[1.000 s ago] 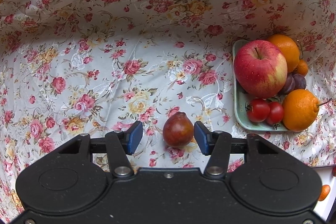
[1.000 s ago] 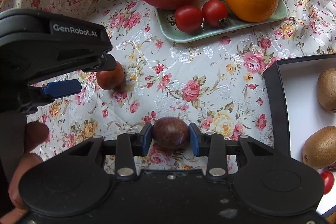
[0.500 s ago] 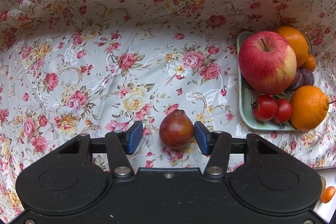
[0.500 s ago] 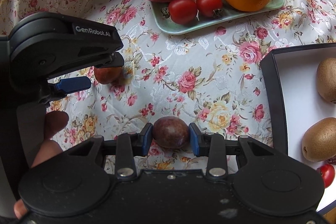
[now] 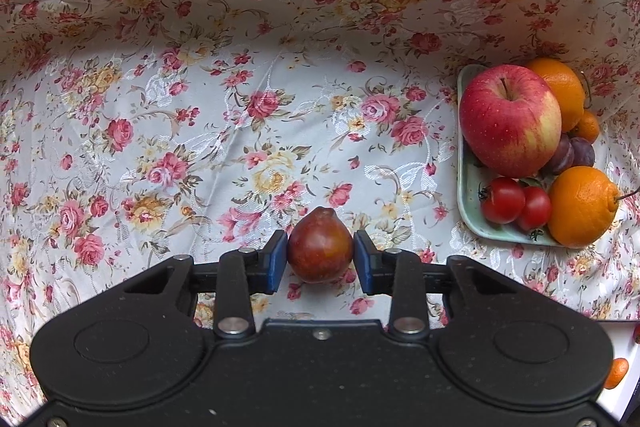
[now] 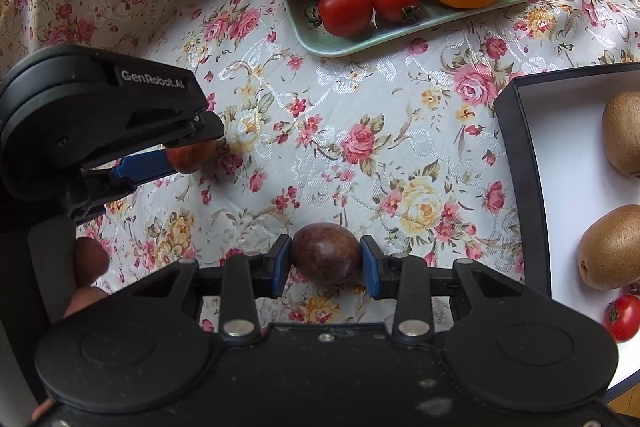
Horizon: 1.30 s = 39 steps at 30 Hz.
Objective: Organize fruits
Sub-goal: 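Carry the red plum with the left tool toward the box while the right carries the purple plum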
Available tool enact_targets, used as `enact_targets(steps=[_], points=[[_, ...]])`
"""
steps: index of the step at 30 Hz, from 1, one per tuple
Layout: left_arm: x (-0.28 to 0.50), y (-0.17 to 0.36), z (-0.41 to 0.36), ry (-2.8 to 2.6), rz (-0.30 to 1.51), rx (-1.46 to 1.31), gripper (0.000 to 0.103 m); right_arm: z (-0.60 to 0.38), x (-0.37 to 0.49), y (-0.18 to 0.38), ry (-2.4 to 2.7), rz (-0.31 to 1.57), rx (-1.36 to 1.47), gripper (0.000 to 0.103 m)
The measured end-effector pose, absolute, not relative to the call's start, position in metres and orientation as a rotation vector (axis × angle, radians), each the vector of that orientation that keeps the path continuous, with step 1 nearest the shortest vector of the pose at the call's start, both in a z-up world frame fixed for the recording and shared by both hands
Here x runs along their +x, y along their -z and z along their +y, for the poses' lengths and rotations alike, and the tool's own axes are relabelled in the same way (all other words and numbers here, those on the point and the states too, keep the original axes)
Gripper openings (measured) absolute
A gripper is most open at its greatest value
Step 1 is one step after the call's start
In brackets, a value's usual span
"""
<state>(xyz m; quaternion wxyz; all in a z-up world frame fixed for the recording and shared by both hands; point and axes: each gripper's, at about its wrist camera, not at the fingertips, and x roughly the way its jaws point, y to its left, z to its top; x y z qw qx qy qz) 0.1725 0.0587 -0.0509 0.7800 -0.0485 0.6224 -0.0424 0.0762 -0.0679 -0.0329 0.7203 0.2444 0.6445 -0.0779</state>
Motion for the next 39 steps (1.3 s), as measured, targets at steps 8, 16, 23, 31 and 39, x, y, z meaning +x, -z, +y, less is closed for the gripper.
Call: enact_targets(steps=[8,16,23,31,39], points=[[0.158,0.039,0.069,0.075,1.352,-0.075,0.044,-0.049,0.066,0.026,0.164,1.405,0.477,0.038],[0.133,0.022,0.081,0.058,1.331,-0.036,0.044,-0.038,0.047,0.015,0.157,1.377,0.446,0.038],[0.104,0.014,0.102,0.053,1.312,-0.028,0.044,-0.029,0.022,0.006,0.153,1.364,0.431,0.038],[0.088,0.000,0.103,0.053,1.301,-0.027,0.044,-0.023,-0.004,0.000,0.158,1.354,0.428,0.038],[0.071,-0.008,0.113,0.062,1.291,-0.047,0.044,-0.017,-0.023,-0.005,0.151,1.345,0.446,0.038]])
